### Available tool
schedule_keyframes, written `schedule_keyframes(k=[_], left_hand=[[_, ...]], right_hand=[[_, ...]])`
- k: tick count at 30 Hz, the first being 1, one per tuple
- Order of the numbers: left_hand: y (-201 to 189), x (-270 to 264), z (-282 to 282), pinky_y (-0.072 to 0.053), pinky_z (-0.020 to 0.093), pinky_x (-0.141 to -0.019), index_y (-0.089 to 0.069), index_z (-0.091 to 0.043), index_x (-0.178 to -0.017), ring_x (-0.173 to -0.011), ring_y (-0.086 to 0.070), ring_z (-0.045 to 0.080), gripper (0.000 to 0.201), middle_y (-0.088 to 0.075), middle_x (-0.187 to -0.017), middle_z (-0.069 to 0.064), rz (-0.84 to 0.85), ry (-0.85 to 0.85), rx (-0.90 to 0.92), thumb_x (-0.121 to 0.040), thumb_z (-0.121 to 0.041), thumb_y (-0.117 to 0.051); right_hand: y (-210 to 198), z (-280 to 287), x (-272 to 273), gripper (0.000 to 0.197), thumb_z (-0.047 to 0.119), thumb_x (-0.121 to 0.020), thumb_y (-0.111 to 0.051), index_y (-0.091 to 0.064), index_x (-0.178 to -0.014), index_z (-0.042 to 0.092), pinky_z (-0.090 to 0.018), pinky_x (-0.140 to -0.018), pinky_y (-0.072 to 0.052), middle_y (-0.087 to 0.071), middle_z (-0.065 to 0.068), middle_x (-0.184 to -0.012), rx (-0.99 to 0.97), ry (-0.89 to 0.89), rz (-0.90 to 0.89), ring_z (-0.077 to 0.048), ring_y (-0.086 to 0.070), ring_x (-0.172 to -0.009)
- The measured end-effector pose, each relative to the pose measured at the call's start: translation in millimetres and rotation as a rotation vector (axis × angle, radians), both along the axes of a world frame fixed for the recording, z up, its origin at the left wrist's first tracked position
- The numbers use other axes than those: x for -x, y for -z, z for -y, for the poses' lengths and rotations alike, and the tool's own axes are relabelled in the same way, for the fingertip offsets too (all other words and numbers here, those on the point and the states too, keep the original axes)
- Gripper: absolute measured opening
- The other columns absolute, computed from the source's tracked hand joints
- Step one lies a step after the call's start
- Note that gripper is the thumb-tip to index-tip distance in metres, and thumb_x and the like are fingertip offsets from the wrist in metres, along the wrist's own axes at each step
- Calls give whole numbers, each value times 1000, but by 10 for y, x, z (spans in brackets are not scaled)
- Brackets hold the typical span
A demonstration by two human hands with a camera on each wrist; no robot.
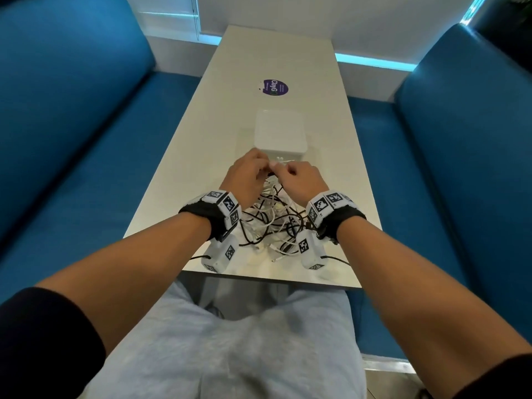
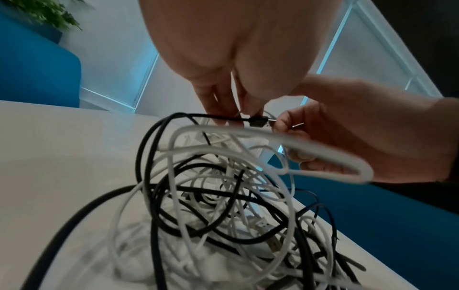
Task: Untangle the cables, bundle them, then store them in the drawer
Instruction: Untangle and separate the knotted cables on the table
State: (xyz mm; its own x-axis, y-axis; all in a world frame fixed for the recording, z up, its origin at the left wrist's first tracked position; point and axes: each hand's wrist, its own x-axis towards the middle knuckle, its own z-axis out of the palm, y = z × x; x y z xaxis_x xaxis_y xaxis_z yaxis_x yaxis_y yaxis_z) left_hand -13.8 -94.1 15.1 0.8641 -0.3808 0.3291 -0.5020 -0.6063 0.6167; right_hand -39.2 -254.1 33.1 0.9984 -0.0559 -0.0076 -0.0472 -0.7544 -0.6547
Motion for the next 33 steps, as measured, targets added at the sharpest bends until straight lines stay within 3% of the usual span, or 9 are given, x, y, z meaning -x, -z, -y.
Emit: schedule_keyframes(k=[2, 4, 8, 10, 15, 19, 22, 28, 33], left_hand=[[4, 54, 19, -50, 33, -83, -73, -13, -101, -90, -58, 16, 23, -59, -103, -3, -8, 12, 50, -93, 0, -55], [49, 143, 40, -52, 35, -81, -67, -16, -99, -85, -60, 17, 22, -61, -98, -2, -52, -6, 129, -91, 2, -56], [159, 289, 60, -53, 46, -71, -46, -21, -99, -77, -61, 21, 18, -62, -87, 0, -186, -10, 151, -94, -6, -53], [187, 317, 66, -53, 46, -74, -48, -20, -106, -81, -62, 23, 10, -63, -92, 1, -197, 3, 33, -98, -13, -49], [181, 293, 120, -50, 44, -75, -58, -17, -98, -83, -60, 27, 14, -62, -91, 1, -42, 24, -291, -101, -27, -49], [96, 221, 178, -46, 42, -70, -62, -15, -90, -82, -55, 28, 20, -53, -84, 0, 5, 17, -314, -101, -22, -46], [63, 274, 217, -36, 36, -62, -65, -15, -96, -73, -50, 27, 17, -57, -85, 2, 79, 46, -339, -96, -13, -48], [162, 434, 132, -35, 38, -81, -57, -19, -96, -97, -47, 24, 28, -58, -100, -2, 160, -81, -424, -104, -32, -34], [86, 445, -1, -30, 41, -86, -48, -25, -87, -100, -45, 24, 17, -65, -96, -3, 118, -183, -538, -99, -33, -39]], right_hand=[[26, -18, -1, 64, 63, -98, -29, -60, -78, 11, -35, -65, -44, -65, -3, -74, 30, 7, -16, -22, -59, -68], [80, -1, 2, 53, 54, -103, -30, -64, -92, 15, -33, -67, -44, -68, -4, -85, 35, 10, -44, -22, -62, -77], [126, 43, 39, 31, 29, -99, -45, -59, -74, 17, -31, -64, -39, -60, -2, -71, 36, 6, -59, -19, -54, -65], [134, 65, 58, 28, 25, -97, -47, -65, -81, 11, -32, -65, -43, -64, -5, -75, 33, 46, -48, -23, -58, -69], [103, 89, 116, 20, 24, -101, -43, -56, -92, 12, -34, -67, -46, -63, -6, -90, 76, 162, 21, -27, -59, -79], [51, 4, 151, 21, 26, -103, -40, -55, -97, 12, -32, -63, -42, -63, -7, -89, 13, 163, 55, -24, -58, -78], [-28, -59, 168, 22, 26, -104, -42, -56, -95, 12, -25, -58, -39, -62, -2, -86, -66, 56, 51, -16, -56, -75], [54, 57, 203, 34, 35, -106, -34, -54, -91, 12, -40, -72, -46, -62, -6, -85, 174, -78, 66, -27, -57, -79], [8, 245, 221, 24, 36, -106, -30, -44, -93, 20, -34, -71, -41, -53, 0, -92, 358, 10, 22, -25, -54, -85]])
